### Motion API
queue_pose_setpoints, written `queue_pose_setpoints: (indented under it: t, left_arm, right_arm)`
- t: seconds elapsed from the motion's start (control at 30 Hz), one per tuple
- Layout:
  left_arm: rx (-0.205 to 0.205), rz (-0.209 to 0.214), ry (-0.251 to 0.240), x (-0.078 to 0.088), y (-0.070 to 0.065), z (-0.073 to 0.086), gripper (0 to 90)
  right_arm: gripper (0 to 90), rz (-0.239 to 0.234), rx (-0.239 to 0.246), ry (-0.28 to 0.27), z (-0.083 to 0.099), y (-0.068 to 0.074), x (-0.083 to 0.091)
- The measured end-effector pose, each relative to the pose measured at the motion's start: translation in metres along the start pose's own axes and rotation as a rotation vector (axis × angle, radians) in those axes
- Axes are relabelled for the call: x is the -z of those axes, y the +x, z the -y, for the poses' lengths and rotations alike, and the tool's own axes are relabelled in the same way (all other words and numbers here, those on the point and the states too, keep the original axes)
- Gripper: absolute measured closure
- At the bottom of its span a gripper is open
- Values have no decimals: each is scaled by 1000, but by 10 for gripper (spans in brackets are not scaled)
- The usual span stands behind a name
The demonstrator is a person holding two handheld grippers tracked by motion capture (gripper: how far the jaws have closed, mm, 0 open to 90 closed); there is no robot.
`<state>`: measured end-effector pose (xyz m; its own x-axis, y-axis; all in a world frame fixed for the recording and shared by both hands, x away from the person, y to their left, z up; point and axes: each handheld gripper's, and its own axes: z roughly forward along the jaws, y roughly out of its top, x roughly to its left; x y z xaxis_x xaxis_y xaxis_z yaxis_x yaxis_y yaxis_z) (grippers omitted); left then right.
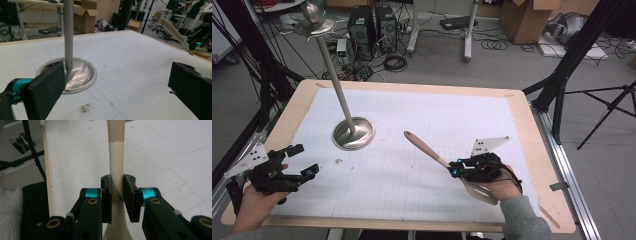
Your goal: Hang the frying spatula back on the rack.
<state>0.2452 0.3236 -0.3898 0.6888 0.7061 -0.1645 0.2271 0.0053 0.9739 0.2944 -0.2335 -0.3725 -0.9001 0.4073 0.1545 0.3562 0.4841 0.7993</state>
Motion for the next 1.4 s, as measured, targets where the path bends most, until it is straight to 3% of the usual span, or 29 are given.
queue_pose_setpoints:
  t: [0.47, 1.4]
  left_arm:
    - [1, 4, -3, 0, 0, 0, 19]
    - [12, 7, -8, 4, -3, 1, 19]
  right_arm:
    - [782, 4, 29, -11, -27, -3, 5]
    - [781, -20, 77, -45, -88, 2, -4]
